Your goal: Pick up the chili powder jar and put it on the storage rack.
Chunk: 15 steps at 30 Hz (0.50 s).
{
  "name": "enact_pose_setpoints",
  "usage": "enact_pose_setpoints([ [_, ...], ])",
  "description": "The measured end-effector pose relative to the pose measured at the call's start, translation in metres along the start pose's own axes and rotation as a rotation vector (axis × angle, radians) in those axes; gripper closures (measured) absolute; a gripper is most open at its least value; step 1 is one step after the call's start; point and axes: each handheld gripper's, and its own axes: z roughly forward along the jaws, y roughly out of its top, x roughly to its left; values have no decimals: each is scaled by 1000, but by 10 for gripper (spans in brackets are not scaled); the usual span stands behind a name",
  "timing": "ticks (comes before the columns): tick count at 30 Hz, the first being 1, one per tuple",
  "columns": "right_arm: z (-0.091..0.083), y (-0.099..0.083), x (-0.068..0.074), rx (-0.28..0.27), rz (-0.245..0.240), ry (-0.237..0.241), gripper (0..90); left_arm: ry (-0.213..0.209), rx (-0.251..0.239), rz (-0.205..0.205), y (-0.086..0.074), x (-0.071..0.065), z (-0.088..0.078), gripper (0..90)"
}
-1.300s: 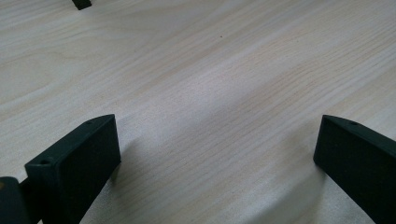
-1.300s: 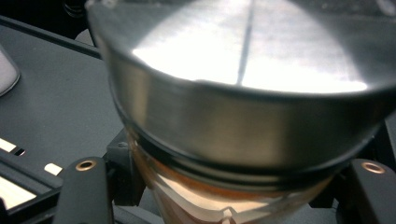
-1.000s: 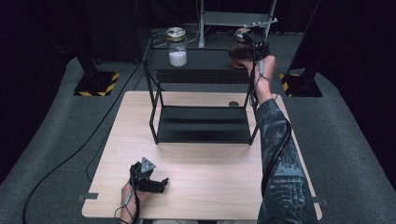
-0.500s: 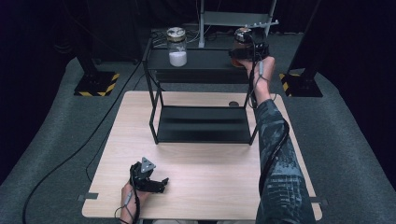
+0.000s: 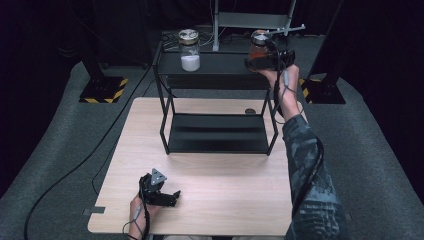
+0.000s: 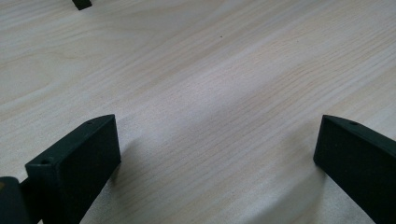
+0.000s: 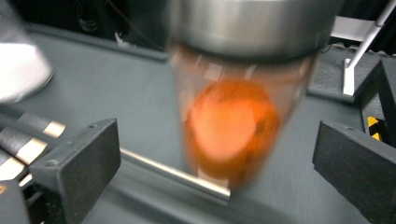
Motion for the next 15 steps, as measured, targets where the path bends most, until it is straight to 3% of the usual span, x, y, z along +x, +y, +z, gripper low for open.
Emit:
enact_pose_setpoints([
  [6,-26,-41,1,-19,-57,49,0,0,-1,0,0,0,0,0],
  [11,-42,-94,1,-30,-91,90,0,-1,1,2,0,0,0,0],
  [13,-46,-114,4,-37,-104,86,0,0,-1,-1,0,0,0,0],
  [15,-50,-142,3,-44,-99,108,0,-1,2,3,0,1,0,0],
])
